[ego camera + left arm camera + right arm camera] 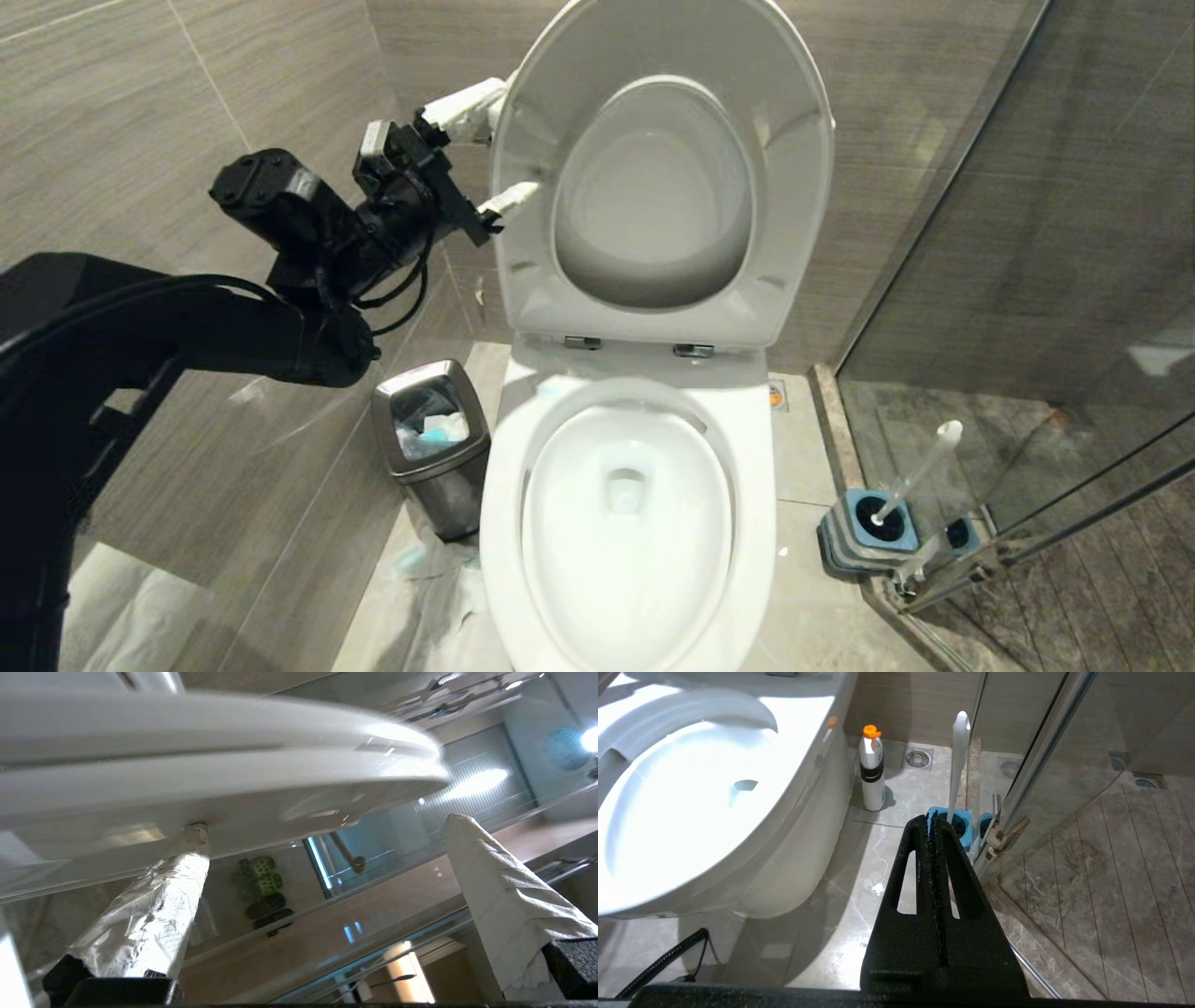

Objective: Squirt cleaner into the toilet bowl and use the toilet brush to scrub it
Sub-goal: Use the left hand to lift the toilet lid slightly

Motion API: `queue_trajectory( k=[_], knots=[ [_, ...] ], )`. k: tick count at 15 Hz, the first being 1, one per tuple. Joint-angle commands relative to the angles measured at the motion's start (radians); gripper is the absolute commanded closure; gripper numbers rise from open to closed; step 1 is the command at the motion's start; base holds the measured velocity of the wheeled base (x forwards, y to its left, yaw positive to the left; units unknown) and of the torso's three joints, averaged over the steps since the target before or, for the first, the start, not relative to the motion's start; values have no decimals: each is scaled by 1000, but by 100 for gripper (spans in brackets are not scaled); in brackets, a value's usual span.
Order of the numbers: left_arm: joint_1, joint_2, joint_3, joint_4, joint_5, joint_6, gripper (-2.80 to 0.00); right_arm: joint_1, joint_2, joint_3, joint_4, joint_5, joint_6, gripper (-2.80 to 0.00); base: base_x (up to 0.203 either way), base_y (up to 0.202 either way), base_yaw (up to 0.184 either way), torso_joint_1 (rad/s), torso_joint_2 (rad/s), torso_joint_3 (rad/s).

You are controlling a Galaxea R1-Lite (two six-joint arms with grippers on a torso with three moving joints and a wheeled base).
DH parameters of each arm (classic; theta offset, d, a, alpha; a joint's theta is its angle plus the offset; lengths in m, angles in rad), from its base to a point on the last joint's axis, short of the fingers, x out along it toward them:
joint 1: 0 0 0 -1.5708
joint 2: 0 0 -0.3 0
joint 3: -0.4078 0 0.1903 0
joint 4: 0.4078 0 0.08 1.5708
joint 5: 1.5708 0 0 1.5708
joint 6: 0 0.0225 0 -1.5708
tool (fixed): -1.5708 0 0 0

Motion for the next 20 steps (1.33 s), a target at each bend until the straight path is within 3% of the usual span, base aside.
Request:
queue_trajectory(
  k=[1,5,8,11,15,20],
  knots=[
    [-9,63,-41,-6,-6,12,-280,0,2,0,1,0,0,0,0,0,0,0,0,0],
    [-10,99,-70,-6,-11,138,-280,0,2,0,1,0,-1,0,0,0,0,0,0,0],
    [-8,121,-106,-6,-21,169,-280,0,2,2,1,0,0,0,0,0,0,0,0,0],
    [-8,151,-135,-2,-19,241,-280,0,2,1,1,0,0,0,0,0,0,0,0,0],
    [-7,200,-219,3,-23,273,-280,0,2,0,0,0,0,0,0,0,0,0,0,0],
    [3,215,-231,63,-30,511,-280,0,2,0,0,0,0,0,0,0,0,0,0,0]
  ],
)
